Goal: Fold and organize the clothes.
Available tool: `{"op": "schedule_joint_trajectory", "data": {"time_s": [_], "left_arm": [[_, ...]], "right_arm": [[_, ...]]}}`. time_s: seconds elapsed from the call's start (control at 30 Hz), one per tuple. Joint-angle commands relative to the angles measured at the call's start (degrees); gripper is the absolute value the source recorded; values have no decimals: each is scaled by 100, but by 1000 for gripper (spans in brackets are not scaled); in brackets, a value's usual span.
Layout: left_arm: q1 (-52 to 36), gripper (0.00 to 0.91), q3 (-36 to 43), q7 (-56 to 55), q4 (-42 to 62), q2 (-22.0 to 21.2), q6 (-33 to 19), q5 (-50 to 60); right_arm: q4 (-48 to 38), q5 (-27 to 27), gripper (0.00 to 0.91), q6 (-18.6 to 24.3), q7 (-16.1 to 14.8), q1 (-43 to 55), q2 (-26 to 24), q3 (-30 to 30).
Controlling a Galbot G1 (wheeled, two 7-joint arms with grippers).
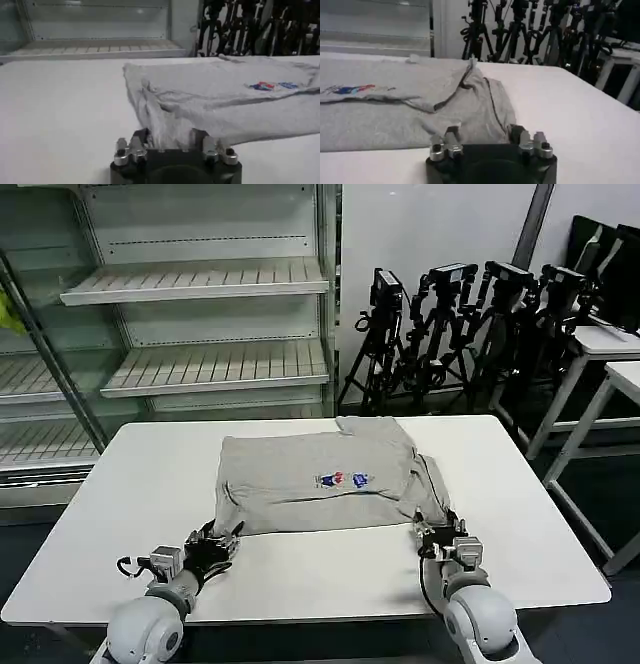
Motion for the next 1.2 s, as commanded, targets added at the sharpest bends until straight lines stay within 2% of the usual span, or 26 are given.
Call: {"op": "schedule_joint_trajectory", "data": {"time_s": [0.03,0.23,0.4,0.67,0.87,0.9,0.93,0.97,1.2], "left_arm": [[79,20,8,19,69,-43,-34,-13],[162,20,-54,13,-54,-33,-6,-65],[480,20,-142,-14,-547,-55,78,-86],[1469,20,-446,-73,-1459,-90,66,41],[2162,20,-627,-82,-1934,-101,9,367],[2250,282,-654,-83,-2035,-134,16,411],[2355,615,-675,-80,-2078,-161,22,436],[2449,907,-715,-70,-2147,-178,37,457],[2501,907,-884,-7,-2410,-120,241,489]], "right_arm": [[-83,32,0,-88,6,-139,33,43],[12,66,0,-54,12,-149,-2,28],[512,106,0,-91,37,-386,-115,59],[1559,58,0,-92,39,-1477,-420,301],[2526,-127,0,-80,1,-2694,-483,582],[2556,-136,50,-79,-9,-2771,-479,589],[2766,-207,312,-80,-28,-3027,-455,625],[2877,-275,907,-93,-30,-3138,-444,626],[3085,-355,907,-92,23,-3020,-435,825]]}}
